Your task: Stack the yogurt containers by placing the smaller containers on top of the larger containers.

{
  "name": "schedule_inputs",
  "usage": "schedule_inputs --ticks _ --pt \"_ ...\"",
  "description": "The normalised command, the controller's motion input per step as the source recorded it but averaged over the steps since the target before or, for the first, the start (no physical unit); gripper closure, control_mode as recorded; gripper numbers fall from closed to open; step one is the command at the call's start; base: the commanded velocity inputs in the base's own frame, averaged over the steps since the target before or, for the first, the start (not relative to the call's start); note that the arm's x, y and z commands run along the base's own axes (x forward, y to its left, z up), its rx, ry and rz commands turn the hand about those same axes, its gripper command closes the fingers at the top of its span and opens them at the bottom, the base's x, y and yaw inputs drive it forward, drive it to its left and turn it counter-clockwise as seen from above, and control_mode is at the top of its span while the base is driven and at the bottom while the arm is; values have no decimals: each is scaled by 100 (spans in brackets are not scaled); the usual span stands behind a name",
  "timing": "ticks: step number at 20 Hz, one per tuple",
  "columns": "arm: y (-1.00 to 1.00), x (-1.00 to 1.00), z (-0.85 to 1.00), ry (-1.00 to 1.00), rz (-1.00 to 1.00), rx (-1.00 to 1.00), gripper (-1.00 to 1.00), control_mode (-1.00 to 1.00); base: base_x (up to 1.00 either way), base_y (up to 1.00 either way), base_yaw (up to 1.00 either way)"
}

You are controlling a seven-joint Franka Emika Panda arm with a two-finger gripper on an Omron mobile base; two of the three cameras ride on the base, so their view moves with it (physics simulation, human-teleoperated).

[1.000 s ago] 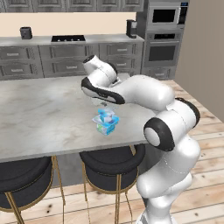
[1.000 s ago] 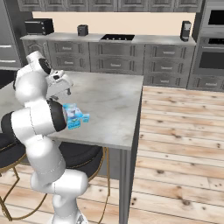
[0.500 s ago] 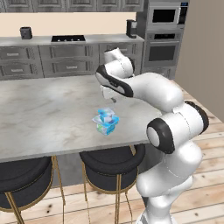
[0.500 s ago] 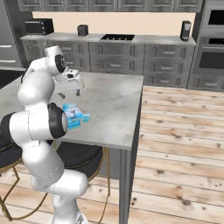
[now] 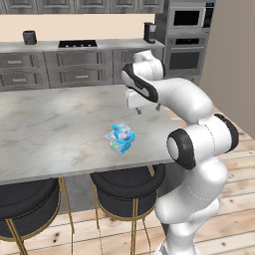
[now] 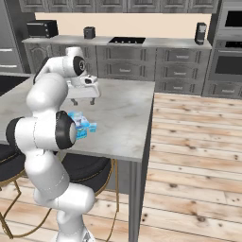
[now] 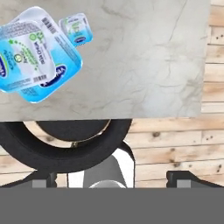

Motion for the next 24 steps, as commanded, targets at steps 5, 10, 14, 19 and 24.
schedule_inputs --ticks 5,10,14,19,24 --pt "-17 0 5 7 0 7 -100 -100 0 0 0" --pt "-21 0 5 2 0 7 -100 -100 0 0 0" --pt "-33 -3 3 0 0 7 -100 -100 0 0 0" --pt "-19 0 0 0 -1 9 -100 -100 0 0 0" --pt "-16 1 -2 0 -8 8 -100 -100 0 0 0"
